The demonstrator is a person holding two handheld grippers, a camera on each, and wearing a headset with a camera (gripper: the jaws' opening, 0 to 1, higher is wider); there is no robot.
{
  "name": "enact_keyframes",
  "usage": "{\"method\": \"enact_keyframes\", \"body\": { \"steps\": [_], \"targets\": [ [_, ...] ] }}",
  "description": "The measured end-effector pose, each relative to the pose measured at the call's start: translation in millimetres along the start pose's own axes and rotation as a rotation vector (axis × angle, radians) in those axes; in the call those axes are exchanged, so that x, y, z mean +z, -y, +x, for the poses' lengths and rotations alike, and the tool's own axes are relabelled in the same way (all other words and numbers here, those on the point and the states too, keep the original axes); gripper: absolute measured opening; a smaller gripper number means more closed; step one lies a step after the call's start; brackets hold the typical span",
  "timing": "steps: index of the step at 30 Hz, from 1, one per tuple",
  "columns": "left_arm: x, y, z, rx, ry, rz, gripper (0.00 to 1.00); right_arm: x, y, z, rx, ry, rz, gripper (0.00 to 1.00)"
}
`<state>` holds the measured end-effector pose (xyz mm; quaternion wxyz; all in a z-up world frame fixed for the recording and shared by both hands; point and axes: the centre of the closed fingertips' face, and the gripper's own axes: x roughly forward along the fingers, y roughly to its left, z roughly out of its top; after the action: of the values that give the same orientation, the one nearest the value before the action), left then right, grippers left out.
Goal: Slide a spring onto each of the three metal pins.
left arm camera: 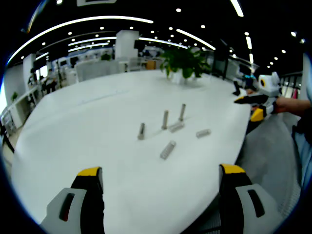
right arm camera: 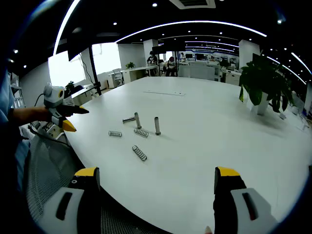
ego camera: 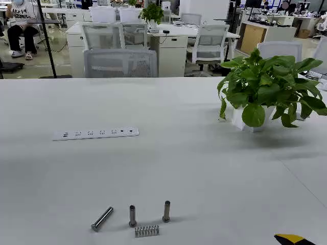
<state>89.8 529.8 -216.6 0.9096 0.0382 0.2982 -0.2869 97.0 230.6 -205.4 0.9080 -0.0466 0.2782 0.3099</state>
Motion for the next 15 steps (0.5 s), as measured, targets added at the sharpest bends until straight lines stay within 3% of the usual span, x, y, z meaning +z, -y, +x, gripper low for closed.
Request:
{"method": "enact_keyframes", "body": {
  "steps": [15],
  "targets": [
    [3.0,0.9,1.1,0.002,0.003,-0.004,1.0,-0.8,1.6,0.7,0.0,0.0,-0.004,0.99]
  ]
}}
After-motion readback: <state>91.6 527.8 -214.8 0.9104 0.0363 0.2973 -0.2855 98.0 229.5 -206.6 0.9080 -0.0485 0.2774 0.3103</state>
